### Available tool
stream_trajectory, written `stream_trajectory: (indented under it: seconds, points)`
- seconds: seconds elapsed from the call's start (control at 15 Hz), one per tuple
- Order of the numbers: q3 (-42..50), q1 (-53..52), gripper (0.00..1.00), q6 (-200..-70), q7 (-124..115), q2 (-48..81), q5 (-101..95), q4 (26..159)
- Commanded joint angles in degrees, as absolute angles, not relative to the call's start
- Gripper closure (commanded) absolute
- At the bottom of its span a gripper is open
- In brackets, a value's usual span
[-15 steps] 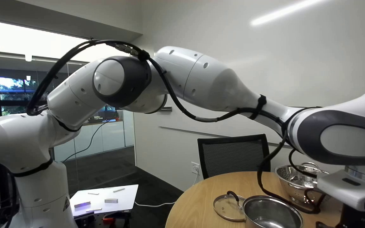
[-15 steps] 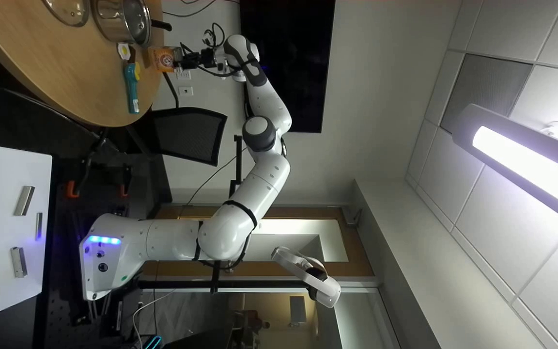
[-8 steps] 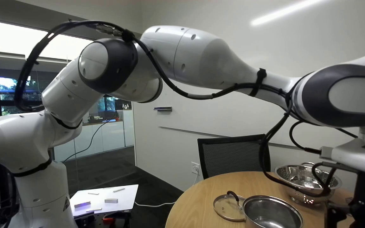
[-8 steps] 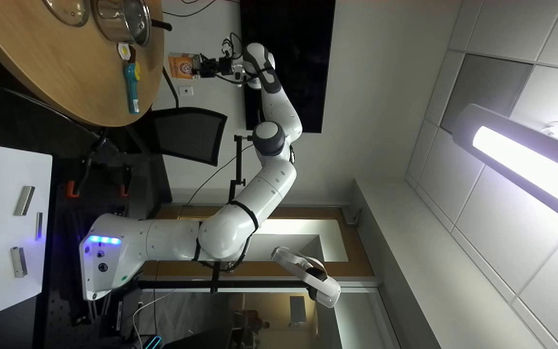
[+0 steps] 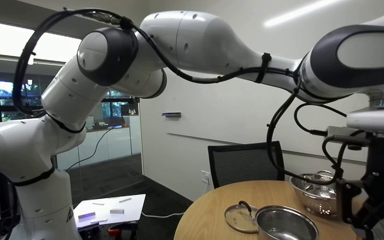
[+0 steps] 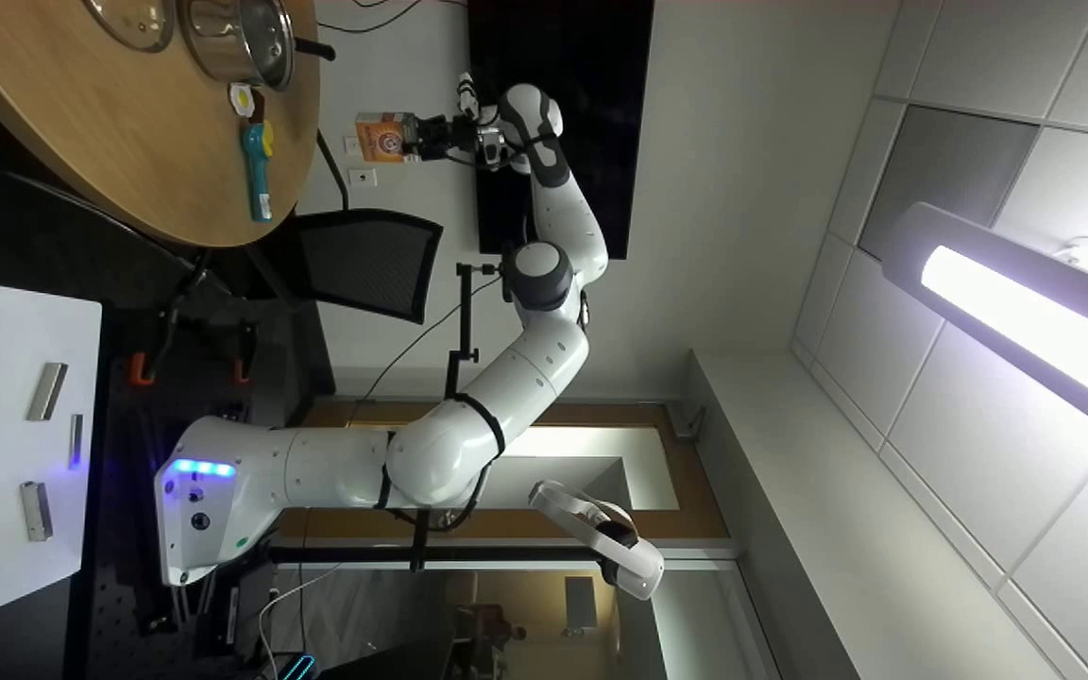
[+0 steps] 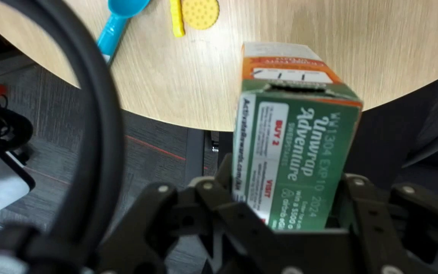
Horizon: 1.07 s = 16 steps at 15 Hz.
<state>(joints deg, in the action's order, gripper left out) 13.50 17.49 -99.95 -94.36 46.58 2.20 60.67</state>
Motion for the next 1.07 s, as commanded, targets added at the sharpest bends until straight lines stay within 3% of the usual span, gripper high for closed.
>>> stream_trajectory:
  seconds: [0.0, 0.53, 1.0]
  points:
    - [14.63, 15.26, 0.73, -98.15, -90.55, 42.38, -3.11, 63.64]
    - [13.06, 11.58, 0.73, -102.5, -83.79, 35.68, -13.23, 76.18]
    - [9.06, 8.58, 0.73, -112.6, -83.4, 30.56, -2.59, 83.78]
